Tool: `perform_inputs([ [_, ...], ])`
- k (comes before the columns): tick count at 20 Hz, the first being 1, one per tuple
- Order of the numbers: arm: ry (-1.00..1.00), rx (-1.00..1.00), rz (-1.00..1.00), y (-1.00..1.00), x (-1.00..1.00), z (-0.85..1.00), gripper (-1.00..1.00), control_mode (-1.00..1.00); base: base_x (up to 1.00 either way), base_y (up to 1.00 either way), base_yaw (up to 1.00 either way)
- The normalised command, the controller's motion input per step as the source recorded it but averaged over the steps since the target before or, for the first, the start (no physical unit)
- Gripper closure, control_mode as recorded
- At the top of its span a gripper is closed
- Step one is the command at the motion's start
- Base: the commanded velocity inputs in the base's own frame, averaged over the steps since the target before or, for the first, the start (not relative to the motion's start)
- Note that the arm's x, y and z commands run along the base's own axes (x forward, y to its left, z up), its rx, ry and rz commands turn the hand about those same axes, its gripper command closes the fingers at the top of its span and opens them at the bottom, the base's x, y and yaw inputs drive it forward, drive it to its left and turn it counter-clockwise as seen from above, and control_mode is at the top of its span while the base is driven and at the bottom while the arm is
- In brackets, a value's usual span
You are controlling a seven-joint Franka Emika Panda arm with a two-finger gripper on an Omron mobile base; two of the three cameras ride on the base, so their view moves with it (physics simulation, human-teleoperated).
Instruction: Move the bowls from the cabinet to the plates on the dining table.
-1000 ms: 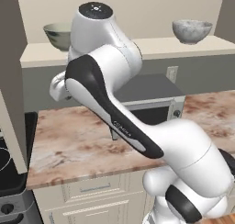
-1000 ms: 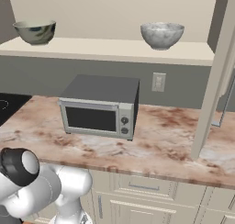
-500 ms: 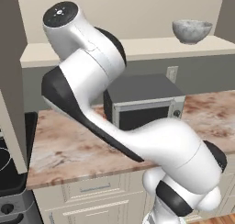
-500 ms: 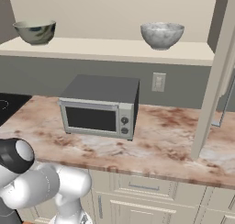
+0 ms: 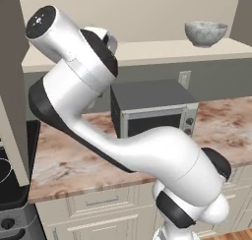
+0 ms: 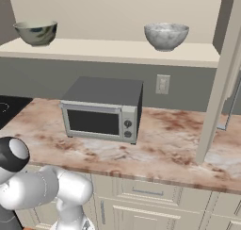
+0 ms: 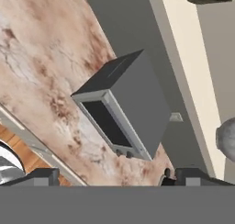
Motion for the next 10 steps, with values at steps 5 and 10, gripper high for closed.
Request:
perform_inputs([
  [5,-0.06,0.0,0.1,-0.71,0.12,0.0,-1.0,-1.0,0.0,0.0,0.0],
  [10,-0.04,0.01,0.13,-0.55,0.28,0.0,-1.0,-1.0,0.0,0.0,0.0],
])
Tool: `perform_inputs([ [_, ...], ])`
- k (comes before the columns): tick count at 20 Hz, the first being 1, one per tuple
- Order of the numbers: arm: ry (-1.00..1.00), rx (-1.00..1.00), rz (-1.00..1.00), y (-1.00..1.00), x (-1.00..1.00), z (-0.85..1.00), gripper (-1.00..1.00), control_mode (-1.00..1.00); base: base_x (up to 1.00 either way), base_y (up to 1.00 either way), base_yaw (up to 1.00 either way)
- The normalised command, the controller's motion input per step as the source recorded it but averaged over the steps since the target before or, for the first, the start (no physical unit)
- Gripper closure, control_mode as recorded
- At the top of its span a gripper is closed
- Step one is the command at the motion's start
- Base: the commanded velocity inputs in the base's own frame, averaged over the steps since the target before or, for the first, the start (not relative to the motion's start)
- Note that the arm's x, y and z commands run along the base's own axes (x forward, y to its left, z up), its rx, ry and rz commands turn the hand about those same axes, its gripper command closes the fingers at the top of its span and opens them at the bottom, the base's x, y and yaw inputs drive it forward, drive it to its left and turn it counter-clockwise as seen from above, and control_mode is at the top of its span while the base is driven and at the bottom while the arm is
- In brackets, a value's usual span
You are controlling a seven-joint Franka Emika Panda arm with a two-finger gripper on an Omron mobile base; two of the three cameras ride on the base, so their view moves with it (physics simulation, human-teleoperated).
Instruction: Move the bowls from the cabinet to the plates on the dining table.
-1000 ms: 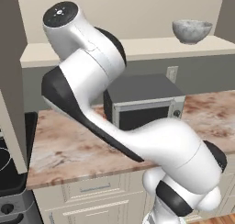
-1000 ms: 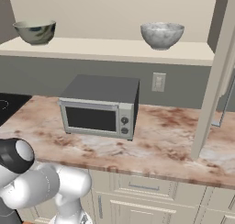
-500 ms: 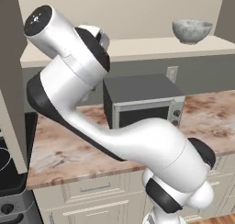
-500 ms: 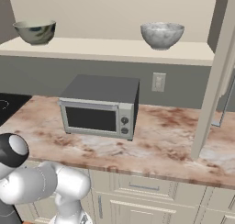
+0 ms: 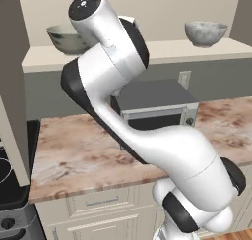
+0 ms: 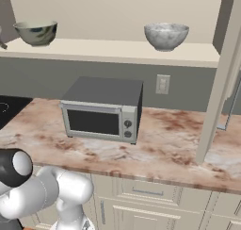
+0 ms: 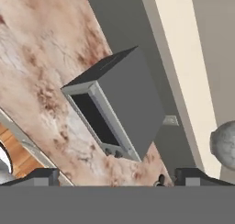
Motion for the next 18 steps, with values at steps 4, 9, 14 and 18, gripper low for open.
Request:
perform_inputs([
  [4,-0.04,-0.06,0.05,-0.04,0.35,-0.06,-1.0,-1.0,0.0,0.0,0.0],
  [9,0.0,-0.19,0.0,0.13,0.4,-0.02,-1.0,-1.0,0.0,0.0,0.0],
  [14,0.0,-0.19,0.0,0.2,0.4,0.0,-1.0,-1.0,0.0,0.0,0.0],
  [18,0.0,-0.08,0.0,0.09,0.35,0.0,-1.0,-1.0,0.0,0.0,0.0],
])
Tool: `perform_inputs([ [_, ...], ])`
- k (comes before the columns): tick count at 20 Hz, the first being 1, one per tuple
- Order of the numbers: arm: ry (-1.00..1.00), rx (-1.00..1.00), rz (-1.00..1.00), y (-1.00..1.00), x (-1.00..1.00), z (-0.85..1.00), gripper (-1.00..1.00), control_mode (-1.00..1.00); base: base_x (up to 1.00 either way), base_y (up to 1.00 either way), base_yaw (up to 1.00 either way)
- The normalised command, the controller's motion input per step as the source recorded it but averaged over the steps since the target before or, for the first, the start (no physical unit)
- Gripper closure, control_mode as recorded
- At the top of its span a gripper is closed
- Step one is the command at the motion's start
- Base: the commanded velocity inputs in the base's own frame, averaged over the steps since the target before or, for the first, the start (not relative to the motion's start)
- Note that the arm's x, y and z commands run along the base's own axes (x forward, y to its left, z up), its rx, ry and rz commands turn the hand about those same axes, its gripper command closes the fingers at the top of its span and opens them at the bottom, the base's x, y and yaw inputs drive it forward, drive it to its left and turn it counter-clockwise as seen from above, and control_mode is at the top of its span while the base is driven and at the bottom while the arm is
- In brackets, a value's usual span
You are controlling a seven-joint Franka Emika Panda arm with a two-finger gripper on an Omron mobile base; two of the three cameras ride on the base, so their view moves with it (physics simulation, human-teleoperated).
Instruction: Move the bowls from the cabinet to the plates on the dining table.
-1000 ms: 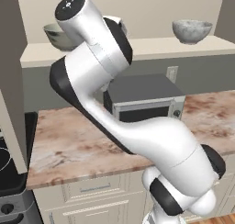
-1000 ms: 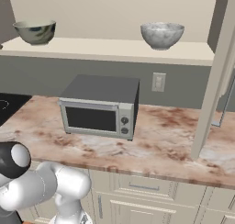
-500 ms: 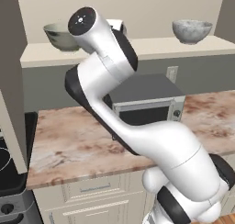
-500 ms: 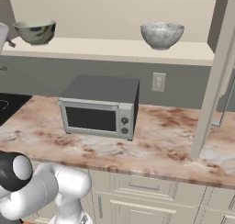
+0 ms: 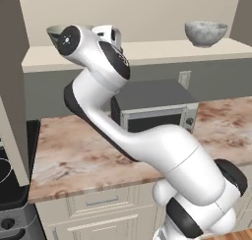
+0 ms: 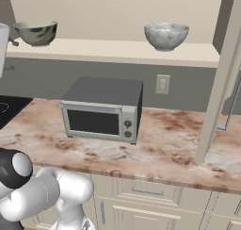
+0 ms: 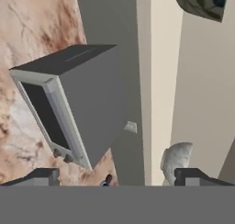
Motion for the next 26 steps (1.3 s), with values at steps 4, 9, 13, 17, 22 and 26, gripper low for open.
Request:
perform_inputs([
  [4,0.0,0.0,0.04,0.03,0.35,0.03,-1.0,-1.0,0.0,0.0,0.0],
  [9,0.0,0.0,0.06,0.1,0.3,0.11,-1.0,-1.0,0.0,0.0,0.0],
  [13,0.0,0.0,0.06,0.23,0.21,0.19,-1.0,-1.0,0.0,0.0,0.0],
  [17,0.0,0.0,0.06,0.28,0.16,0.12,-1.0,-1.0,0.0,0.0,0.0],
  [22,0.0,0.0,0.05,0.24,0.16,0.13,-1.0,-1.0,0.0,0.0,0.0],
  [26,0.0,0.0,0.03,0.07,0.26,0.02,-1.0,-1.0,0.0,0.0,0.0],
])
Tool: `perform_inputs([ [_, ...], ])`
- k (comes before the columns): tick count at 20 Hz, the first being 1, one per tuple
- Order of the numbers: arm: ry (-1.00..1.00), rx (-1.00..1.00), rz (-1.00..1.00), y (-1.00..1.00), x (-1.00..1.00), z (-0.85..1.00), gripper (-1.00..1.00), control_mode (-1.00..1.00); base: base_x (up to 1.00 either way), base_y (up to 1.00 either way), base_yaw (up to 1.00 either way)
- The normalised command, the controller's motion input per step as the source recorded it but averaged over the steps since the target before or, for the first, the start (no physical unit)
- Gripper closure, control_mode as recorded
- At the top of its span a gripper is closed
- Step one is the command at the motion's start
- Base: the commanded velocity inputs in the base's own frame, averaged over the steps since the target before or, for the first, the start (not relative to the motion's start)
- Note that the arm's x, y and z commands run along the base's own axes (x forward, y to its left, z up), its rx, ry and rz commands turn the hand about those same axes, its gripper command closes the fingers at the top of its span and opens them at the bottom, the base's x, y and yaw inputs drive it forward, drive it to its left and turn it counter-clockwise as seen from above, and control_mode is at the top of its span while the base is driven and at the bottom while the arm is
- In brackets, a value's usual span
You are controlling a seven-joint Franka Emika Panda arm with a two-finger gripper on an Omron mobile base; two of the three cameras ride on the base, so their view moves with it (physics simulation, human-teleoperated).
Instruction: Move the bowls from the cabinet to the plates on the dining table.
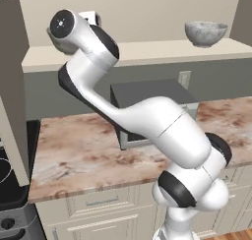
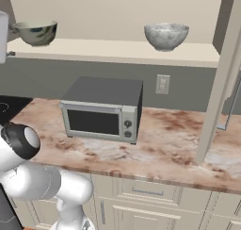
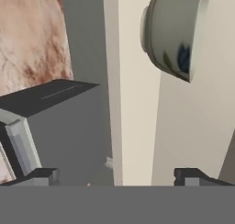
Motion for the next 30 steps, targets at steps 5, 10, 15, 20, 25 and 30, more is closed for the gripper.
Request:
perform_inputs([
  [5,0.0,0.0,0.01,0.0,0.34,0.0,-1.0,-1.0,0.0,0.0,0.0],
  [10,0.0,0.0,0.01,0.0,0.37,0.0,-1.0,-1.0,0.0,0.0,0.0],
  [15,0.0,0.0,0.01,0.0,0.38,0.05,-1.0,-1.0,0.0,0.0,0.0],
  [20,0.0,0.0,0.01,0.05,0.32,0.08,-1.0,-1.0,0.0,0.0,0.0],
  [25,0.0,0.0,0.01,0.25,0.22,0.0,-1.0,-1.0,0.0,0.0,0.0],
  [30,0.0,0.0,0.02,0.29,0.2,0.0,-1.0,-1.0,0.0,0.0,0.0],
])
